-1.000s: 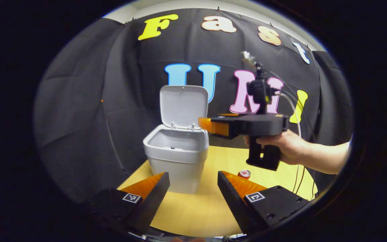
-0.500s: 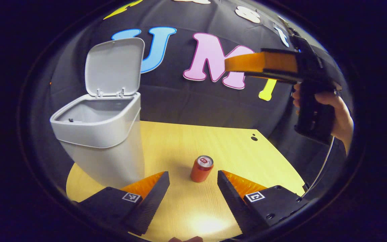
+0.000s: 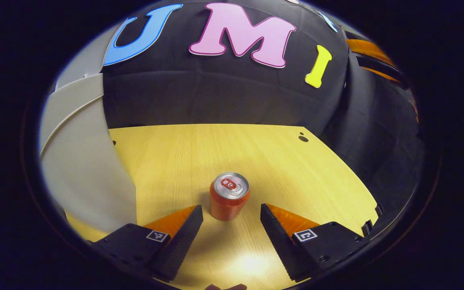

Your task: Press the lid of the desktop garbage bin to open it, pick up the crumpled paper on the desktop and throw it into the bin, then pick up the pop can on the desktop and drop it into the bin, and finally close the garbage bin lid.

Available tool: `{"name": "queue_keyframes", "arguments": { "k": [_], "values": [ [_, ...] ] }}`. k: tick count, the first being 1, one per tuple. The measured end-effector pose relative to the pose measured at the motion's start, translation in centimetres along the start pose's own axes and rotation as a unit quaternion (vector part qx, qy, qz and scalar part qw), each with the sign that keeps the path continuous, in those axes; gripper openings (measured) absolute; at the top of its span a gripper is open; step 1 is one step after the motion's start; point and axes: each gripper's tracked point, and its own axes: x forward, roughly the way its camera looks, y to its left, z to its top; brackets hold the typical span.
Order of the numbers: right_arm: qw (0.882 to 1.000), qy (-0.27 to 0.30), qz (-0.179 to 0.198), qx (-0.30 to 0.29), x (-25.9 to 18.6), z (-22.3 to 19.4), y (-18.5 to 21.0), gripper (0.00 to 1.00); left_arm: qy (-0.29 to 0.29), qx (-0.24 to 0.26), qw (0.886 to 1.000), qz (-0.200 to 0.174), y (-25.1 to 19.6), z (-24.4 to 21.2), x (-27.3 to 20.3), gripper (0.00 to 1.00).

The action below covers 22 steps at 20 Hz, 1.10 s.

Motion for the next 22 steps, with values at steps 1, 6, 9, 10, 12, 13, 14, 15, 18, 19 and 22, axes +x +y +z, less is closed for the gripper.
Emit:
{"name": "queue_keyframes", "arguments": {
  "k": [1, 6, 9, 10, 12, 13, 14, 15, 18, 19, 22],
  "values": [
    [1.000, 0.002, -0.003, -0.001, -0.1, -0.1, -0.2, 0.97, 0.003, 0.002, 1.000, 0.003, 0.2, -0.2, 0.7, 0.97],
    [0.999, 0.008, -0.022, -0.022, -0.9, -0.3, -1.4, 0.97, 0.014, 0.035, 0.999, 0.001, 0.3, -0.3, 4.6, 0.97],
    [0.999, 0.018, -0.029, -0.029, -1.2, -0.9, -1.8, 0.97, 0.024, 0.051, 0.998, 0.000, 0.6, -0.5, 6.4, 0.97],
    [0.999, 0.020, -0.030, -0.029, -1.4, -0.9, -1.9, 0.97, 0.027, 0.053, 0.998, 0.001, 0.8, -0.6, 6.3, 0.97],
    [0.999, 0.021, -0.032, -0.032, -1.6, -1.1, -2.1, 0.97, 0.016, 0.055, 0.998, -0.002, 0.6, -0.1, 6.5, 0.89],
    [0.999, 0.022, -0.033, -0.034, -1.8, -1.2, -2.3, 0.97, 0.011, 0.060, 0.998, 0.001, 0.7, 0.3, 6.3, 0.85],
    [0.999, 0.024, -0.034, -0.035, -1.8, -1.3, -2.4, 0.97, 0.003, 0.066, 0.998, 0.002, 0.6, 0.8, 6.1, 0.87],
    [0.999, 0.024, -0.033, -0.035, -2.0, -1.3, -2.5, 0.97, -0.006, 0.077, 0.997, 0.000, 0.0, 1.7, 5.1, 0.87],
    [0.999, 0.023, -0.025, -0.030, -2.4, -1.3, -2.1, 0.97, -0.036, 0.085, 0.996, 0.003, -0.5, 4.6, 1.5, 0.87],
    [0.999, 0.023, -0.023, -0.035, -2.6, -1.4, -2.0, 0.97, -0.051, 0.073, 0.996, -0.004, -0.9, 5.9, -0.2, 0.87],
    [0.999, 0.018, -0.009, -0.039, -3.4, -1.3, -1.4, 0.97, -0.095, 0.060, 0.994, -0.009, -1.3, 9.7, -5.8, 0.86]
  ]
}}
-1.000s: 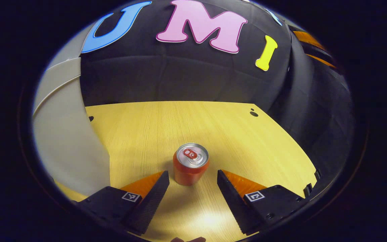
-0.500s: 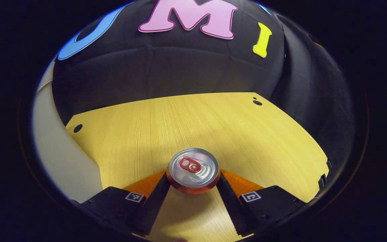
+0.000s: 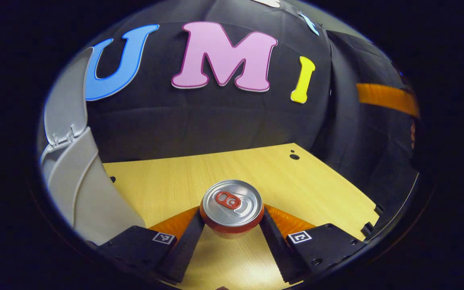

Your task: Press the lid of the desktop garbage bin to open it, pick up the crumpled paper on the desktop and throw it into the bin, then pick up the pop can on the desktop and drop it into the bin, and finally close the garbage bin lid.

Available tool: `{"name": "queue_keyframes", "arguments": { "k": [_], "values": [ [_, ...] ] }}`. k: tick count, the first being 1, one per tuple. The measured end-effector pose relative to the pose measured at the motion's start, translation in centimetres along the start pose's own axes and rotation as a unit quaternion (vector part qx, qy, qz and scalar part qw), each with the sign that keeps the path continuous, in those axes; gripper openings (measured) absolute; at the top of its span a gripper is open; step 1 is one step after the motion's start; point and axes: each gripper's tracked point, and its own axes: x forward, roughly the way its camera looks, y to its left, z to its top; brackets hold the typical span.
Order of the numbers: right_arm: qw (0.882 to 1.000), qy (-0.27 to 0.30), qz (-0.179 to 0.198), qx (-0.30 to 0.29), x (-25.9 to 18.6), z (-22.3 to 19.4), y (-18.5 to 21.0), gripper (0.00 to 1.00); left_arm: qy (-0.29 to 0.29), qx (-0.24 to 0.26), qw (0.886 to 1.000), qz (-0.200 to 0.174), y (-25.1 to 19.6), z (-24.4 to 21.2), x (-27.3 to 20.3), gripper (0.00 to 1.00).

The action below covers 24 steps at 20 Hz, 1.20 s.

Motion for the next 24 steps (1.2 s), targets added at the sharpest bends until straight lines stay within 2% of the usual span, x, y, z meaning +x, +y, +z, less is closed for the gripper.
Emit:
{"name": "queue_keyframes", "arguments": {
  "k": [3, 5, 7, 9, 13, 17, 19, 21, 24],
  "values": [
    [1.000, -0.008, 0.015, 0.009, -0.7, 0.2, 0.9, 0.97, -0.044, 0.021, 0.999, 0.023, 1.9, 5.4, -4.3, 0.86],
    [1.000, -0.013, 0.022, 0.015, -0.9, 0.2, 1.3, 0.97, -0.064, 0.004, 0.997, 0.041, 3.8, 8.6, -7.3, 0.86],
    [0.999, -0.013, 0.029, 0.030, -0.9, -0.1, 1.4, 0.97, -0.084, -0.013, 0.993, 0.075, 7.0, 11.5, -10.6, 0.86],
    [0.998, -0.011, 0.027, 0.047, -0.9, -0.6, 1.0, 0.97, -0.095, -0.001, 0.989, 0.117, 10.7, 12.7, -13.2, 0.86],
    [0.997, -0.006, 0.025, 0.073, -1.4, -1.5, 0.3, 0.97, -0.079, -0.005, 0.977, 0.199, 18.7, 11.7, -15.1, 0.86],
    [0.997, -0.007, 0.017, 0.073, -2.1, -1.7, -0.6, 0.97, -0.034, -0.036, 0.970, 0.237, 23.4, 7.5, -14.8, 0.87],
    [0.997, -0.009, 0.013, 0.072, -2.6, -1.7, -1.0, 0.97, -0.021, -0.050, 0.968, 0.246, 24.5, 6.1, -14.7, 0.87],
    [0.998, -0.006, 0.007, 0.069, -2.8, -2.0, -1.4, 0.96, -0.023, -0.062, 0.969, 0.240, 24.4, 5.9, -14.7, 0.87],
    [0.997, -0.004, 0.001, 0.072, -3.3, -2.1, -2.0, 0.97, -0.040, -0.054, 0.970, 0.235, 23.5, 6.7, -15.0, 0.89]
  ]
}}
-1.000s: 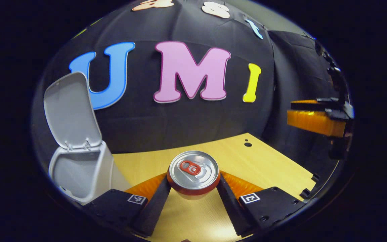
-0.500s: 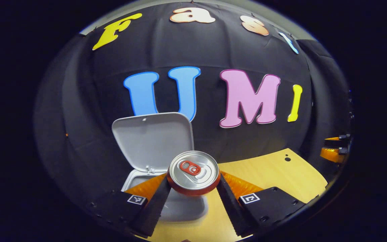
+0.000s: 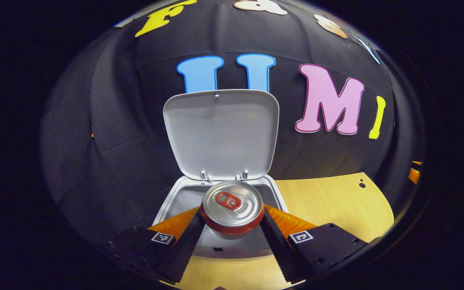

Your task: Press the lid of the desktop garbage bin to open it, pick up the crumpled paper on the desktop and throw it into the bin, then pick up the pop can on the desktop and drop it into the bin, and finally close the garbage bin lid.

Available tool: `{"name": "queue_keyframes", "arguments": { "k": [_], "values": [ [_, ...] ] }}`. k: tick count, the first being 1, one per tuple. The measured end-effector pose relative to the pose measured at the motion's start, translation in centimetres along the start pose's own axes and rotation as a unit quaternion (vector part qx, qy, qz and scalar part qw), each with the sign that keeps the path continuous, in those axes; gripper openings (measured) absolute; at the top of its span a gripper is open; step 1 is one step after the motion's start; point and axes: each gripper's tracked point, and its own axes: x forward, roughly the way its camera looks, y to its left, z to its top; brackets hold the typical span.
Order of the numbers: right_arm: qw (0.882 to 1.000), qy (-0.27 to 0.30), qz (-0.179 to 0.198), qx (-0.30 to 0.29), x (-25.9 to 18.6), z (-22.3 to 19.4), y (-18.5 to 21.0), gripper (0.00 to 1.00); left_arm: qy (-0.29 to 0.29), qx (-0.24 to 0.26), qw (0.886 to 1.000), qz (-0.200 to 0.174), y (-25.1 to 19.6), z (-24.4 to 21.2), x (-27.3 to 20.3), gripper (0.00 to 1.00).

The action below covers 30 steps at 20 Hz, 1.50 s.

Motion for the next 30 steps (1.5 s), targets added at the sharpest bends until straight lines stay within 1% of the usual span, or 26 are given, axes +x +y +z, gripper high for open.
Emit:
{"name": "queue_keyframes", "arguments": {
  "k": [2, 4, 5, 10, 12, 14, 15, 17, 20, 23, 24, 25, 26, 29, 30],
  "values": [
    [1.000, -0.002, -0.002, 0.003, -0.2, 0.1, 0.0, 0.96, -0.020, 0.004, 1.000, 0.005, -0.1, 1.2, -0.3, 0.89],
    [1.000, -0.004, -0.003, 0.003, -0.3, 0.3, 0.1, 0.96, -0.042, -0.008, 0.999, 0.005, -0.1, 2.8, -0.3, 0.93],
    [1.000, -0.005, -0.004, 0.001, -0.5, 0.3, 0.0, 0.96, -0.053, -0.016, 0.998, 0.003, -0.1, 4.0, -0.3, 0.97],
    [1.000, -0.007, -0.012, -0.002, -1.0, 0.4, -0.5, 0.97, -0.111, -0.036, 0.993, 0.022, 2.3, 11.6, 1.5, 0.97],
    [1.000, -0.008, -0.014, 0.004, -1.1, 0.4, -0.5, 0.97, -0.135, -0.030, 0.990, 0.029, 3.1, 14.9, 2.1, 0.97],
    [1.000, -0.008, -0.018, 0.004, -1.1, 0.3, -0.6, 0.97, -0.172, -0.012, 0.985, 0.029, 3.3, 18.5, 2.9, 0.95],
    [1.000, -0.008, -0.019, 0.003, -1.1, 0.4, -1.0, 0.97, -0.179, -0.009, 0.983, 0.034, 3.6, 19.6, 3.5, 0.95],
    [1.000, -0.007, -0.020, 0.003, -1.1, 0.3, -1.0, 0.96, -0.168, 0.018, 0.985, 0.044, 3.8, 19.5, 4.7, 0.95],
    [1.000, -0.003, -0.020, 0.004, -1.1, 0.1, -1.0, 0.97, -0.163, 0.024, 0.985, 0.041, 3.5, 19.6, 6.5, 0.96],
    [1.000, -0.002, -0.018, 0.009, -0.9, 0.1, -0.9, 0.97, -0.143, 0.024, 0.989, 0.023, 2.7, 18.7, 6.5, 0.99],
    [1.000, -0.001, -0.016, 0.009, -0.9, 0.1, -0.9, 0.97, -0.095, 0.024, 0.995, 0.025, 2.9, 16.4, 6.3, 0.99],
    [1.000, 0.000, -0.011, 0.012, -0.9, 0.0, -0.7, 0.96, -0.047, 0.009, 0.999, 0.013, 2.6, 13.9, 5.9, 0.99],
    [1.000, 0.000, -0.008, 0.012, -0.8, 0.0, -0.7, 0.96, -0.022, -0.009, 1.000, 0.010, 2.4, 12.6, 5.4, 0.98],
    [1.000, 0.004, 0.003, 0.014, -0.5, -0.6, -0.1, 0.96, 0.033, -0.035, 0.999, -0.006, 2.6, 8.2, 4.0, 0.98],
    [1.000, 0.005, 0.007, 0.016, -0.4, -0.8, 0.2, 0.96, 0.053, -0.042, 0.998, -0.009, 1.8, 7.3, 4.3, 0.98]
  ]
}}
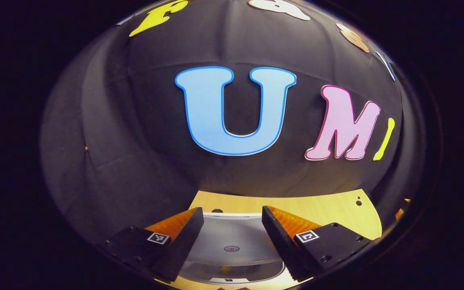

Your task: Press the lid of the desktop garbage bin to open it, pick up the crumpled paper on the desktop and throw it into the bin, then pick up the pop can on the desktop and drop it into the bin, and finally close the garbage bin lid.

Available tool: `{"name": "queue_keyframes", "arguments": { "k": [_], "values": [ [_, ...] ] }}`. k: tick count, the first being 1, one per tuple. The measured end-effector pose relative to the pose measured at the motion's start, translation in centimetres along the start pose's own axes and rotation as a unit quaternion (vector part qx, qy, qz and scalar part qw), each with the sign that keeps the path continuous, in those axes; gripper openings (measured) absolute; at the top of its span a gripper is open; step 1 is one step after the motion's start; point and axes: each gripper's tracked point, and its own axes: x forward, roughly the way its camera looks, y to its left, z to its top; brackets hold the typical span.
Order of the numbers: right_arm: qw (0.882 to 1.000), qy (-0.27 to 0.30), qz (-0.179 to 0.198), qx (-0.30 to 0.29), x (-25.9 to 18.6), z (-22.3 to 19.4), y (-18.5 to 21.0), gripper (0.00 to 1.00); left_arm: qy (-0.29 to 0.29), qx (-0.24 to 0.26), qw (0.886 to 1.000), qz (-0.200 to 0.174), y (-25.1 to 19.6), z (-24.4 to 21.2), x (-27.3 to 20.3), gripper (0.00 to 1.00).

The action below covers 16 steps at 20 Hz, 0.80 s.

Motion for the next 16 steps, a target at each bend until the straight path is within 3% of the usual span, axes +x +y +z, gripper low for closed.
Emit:
{"name": "queue_keyframes", "arguments": {
  "k": [3, 6, 11, 16],
  "values": [
    [1.000, 0.001, 0.011, 0.001, 1.4, 0.5, 1.8, 0.97, 0.042, -0.022, 0.999, -0.009, 0.9, -3.3, -1.1, 0.96],
    [1.000, 0.002, 0.019, 0.004, 1.7, 0.0, 2.0, 0.97, 0.052, 0.008, 0.999, -0.013, 1.4, -4.2, -1.8, 0.95],
    [1.000, 0.001, 0.018, 0.017, 1.5, -0.5, 1.4, 0.96, 0.129, 0.042, 0.991, -0.007, 1.7, -8.2, -2.1, 0.95],
    [1.000, 0.000, 0.005, 0.029, 1.2, -0.9, 0.0, 0.97, 0.164, 0.076, 0.983, -0.029, -0.2, -10.0, -0.3, 0.99]
  ]
}}
